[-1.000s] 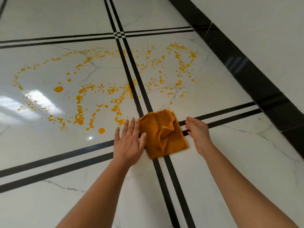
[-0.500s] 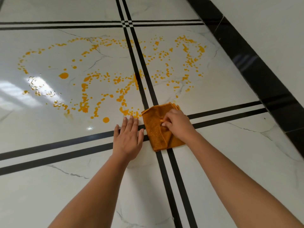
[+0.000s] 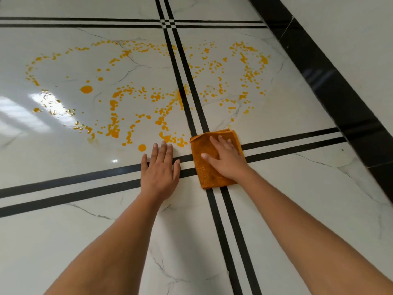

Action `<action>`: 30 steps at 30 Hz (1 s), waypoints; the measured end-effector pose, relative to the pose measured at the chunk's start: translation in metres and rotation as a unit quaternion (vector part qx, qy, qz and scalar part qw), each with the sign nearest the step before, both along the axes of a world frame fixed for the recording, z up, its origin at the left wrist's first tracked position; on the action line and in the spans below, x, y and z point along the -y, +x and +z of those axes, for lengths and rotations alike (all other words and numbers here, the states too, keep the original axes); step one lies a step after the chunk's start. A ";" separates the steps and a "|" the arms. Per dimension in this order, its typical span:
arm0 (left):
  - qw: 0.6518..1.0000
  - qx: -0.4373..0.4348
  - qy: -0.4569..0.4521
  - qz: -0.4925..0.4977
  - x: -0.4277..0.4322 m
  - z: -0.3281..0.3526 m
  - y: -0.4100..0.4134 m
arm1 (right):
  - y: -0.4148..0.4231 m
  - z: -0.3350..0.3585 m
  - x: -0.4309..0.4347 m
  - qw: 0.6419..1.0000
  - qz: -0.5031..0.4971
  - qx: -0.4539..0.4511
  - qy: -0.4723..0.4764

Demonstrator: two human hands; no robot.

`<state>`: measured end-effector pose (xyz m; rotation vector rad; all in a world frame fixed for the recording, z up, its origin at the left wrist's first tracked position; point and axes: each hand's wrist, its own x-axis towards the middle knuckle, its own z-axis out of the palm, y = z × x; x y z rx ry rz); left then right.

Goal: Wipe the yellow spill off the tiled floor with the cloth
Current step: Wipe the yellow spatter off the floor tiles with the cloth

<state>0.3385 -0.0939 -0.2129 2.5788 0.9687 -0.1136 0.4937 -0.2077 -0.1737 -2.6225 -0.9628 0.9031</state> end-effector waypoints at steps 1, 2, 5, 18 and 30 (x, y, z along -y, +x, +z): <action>1.000 0.002 0.006 0.001 -0.004 -0.001 -0.001 | -0.005 -0.011 -0.005 0.999 0.012 0.043 -0.023; 1.000 0.006 0.013 0.004 -0.006 -0.001 -0.002 | -0.007 -0.020 -0.006 0.996 0.018 0.083 -0.039; 0.999 0.010 0.029 0.012 -0.023 -0.005 -0.009 | -0.016 -0.035 -0.018 0.987 0.010 0.154 -0.047; 0.996 0.013 0.050 0.071 -0.106 -0.020 -0.070 | -0.091 -0.050 -0.109 0.972 0.063 0.226 0.030; 0.995 0.047 0.052 0.067 -0.111 -0.027 -0.074 | -0.088 -0.051 -0.100 0.953 0.185 0.237 0.031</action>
